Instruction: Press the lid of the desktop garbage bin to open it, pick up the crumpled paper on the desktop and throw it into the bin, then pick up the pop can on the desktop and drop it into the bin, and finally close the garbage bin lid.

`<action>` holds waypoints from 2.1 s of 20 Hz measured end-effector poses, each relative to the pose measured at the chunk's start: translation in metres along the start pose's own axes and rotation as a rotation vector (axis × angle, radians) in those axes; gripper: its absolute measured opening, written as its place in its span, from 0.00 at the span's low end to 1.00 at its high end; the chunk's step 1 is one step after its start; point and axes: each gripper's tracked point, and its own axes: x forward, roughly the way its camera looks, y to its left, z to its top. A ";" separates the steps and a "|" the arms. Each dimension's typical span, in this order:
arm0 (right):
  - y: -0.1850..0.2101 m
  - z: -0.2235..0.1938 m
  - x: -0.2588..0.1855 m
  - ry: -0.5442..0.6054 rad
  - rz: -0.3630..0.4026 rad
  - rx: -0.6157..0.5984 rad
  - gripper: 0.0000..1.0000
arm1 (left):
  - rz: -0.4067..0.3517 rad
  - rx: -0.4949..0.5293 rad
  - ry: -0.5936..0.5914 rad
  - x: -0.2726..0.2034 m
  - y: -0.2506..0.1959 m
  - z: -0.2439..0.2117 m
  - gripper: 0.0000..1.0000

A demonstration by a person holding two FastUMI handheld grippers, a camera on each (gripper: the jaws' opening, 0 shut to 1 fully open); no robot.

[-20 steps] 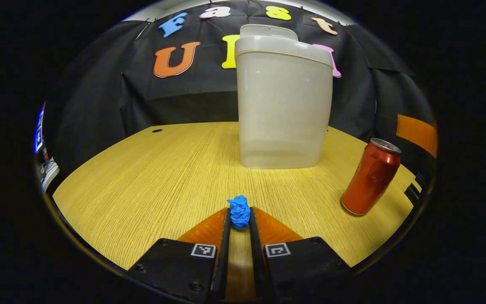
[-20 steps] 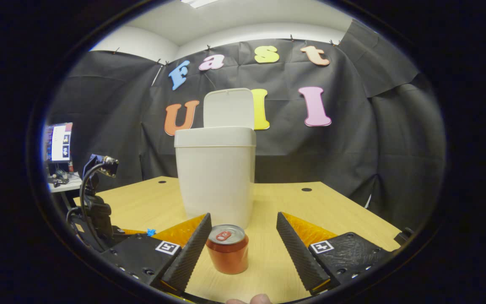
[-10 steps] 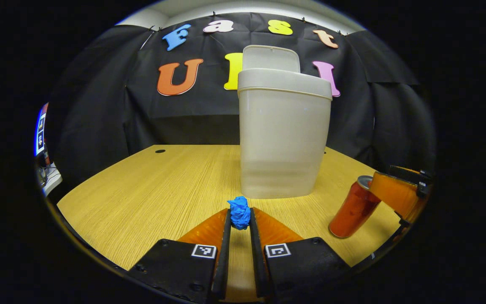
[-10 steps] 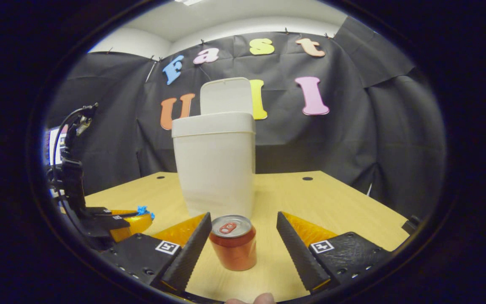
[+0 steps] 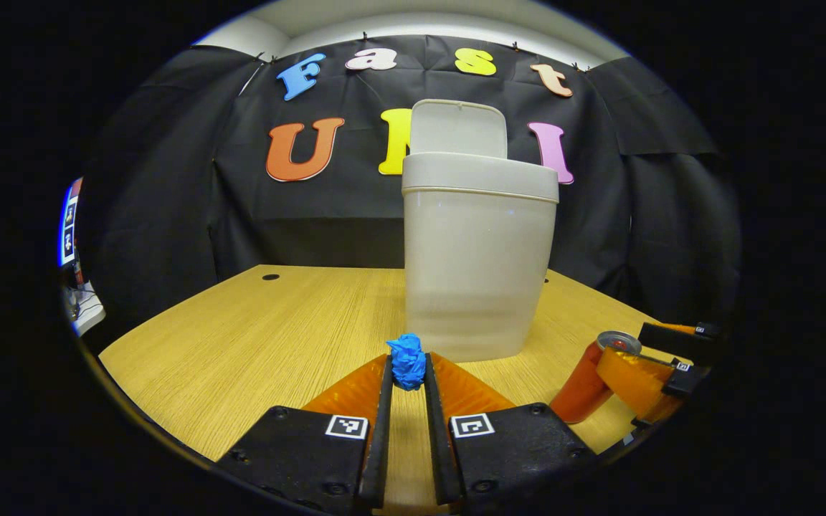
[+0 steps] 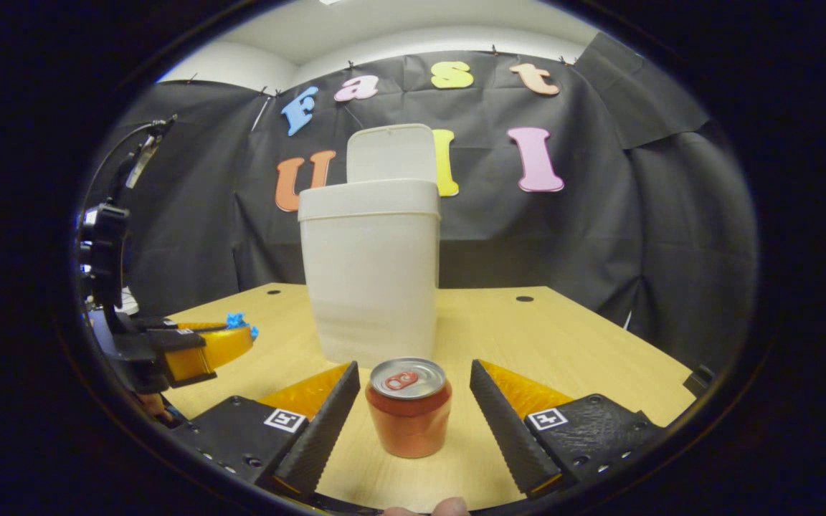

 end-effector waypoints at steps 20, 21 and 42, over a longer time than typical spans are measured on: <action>0.000 -0.083 0.023 0.292 -0.018 0.080 0.96 | -0.030 -0.012 -0.197 -0.006 -0.012 0.095 0.28; 0.000 -0.084 0.023 0.296 -0.017 0.086 0.96 | -0.031 -0.011 -0.196 -0.006 -0.012 0.097 0.28; -0.039 -0.017 0.018 0.094 -0.003 0.078 0.81 | -0.086 0.041 -0.353 0.031 -0.042 0.223 0.28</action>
